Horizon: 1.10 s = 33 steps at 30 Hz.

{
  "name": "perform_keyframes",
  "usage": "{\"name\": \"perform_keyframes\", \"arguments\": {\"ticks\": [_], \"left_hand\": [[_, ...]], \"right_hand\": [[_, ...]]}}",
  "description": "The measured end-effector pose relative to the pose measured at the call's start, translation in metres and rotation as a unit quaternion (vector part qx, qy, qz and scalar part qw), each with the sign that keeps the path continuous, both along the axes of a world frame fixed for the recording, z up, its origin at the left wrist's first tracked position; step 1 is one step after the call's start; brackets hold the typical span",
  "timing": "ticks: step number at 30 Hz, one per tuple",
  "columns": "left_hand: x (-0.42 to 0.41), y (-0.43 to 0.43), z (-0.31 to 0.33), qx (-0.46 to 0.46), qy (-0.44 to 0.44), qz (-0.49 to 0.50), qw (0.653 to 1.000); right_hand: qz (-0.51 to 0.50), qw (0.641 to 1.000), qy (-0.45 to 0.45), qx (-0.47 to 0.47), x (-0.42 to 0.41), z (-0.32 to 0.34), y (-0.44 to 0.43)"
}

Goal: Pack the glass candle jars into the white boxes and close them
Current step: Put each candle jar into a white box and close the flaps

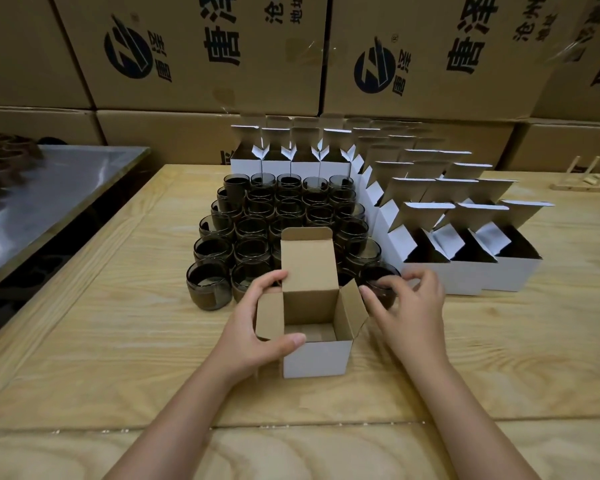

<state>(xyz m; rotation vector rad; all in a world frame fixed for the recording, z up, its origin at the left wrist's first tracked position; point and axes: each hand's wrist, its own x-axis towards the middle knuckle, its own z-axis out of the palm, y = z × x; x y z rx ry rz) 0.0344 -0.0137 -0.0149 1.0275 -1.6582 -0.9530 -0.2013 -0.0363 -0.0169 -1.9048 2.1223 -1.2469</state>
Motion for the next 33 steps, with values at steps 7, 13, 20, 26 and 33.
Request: {"name": "perform_keyframes", "arguments": {"ticks": [7, 13, 20, 26, 33], "left_hand": [[0.000, 0.000, -0.001, -0.002, 0.008, -0.004, 1.000], [0.000, -0.001, -0.001, -0.009, 0.006, -0.008, 1.000], [0.000, -0.002, -0.002, -0.007, 0.014, -0.008, 1.000], [0.001, -0.003, -0.003, -0.006, 0.014, -0.013, 1.000], [0.001, -0.004, -0.003, -0.012, 0.017, -0.022, 1.000]], "right_hand": [[0.000, 0.994, -0.100, 0.033, -0.004, 0.002, -0.002], [0.042, 0.972, -0.230, -0.008, -0.016, 0.034, 0.011], [0.208, 0.931, -0.300, 0.012, -0.014, 0.080, 0.025], [0.377, 0.888, -0.252, 0.078, 0.011, 0.086, 0.027], [0.426, 0.877, -0.194, 0.111, 0.021, 0.086, 0.014]]}}
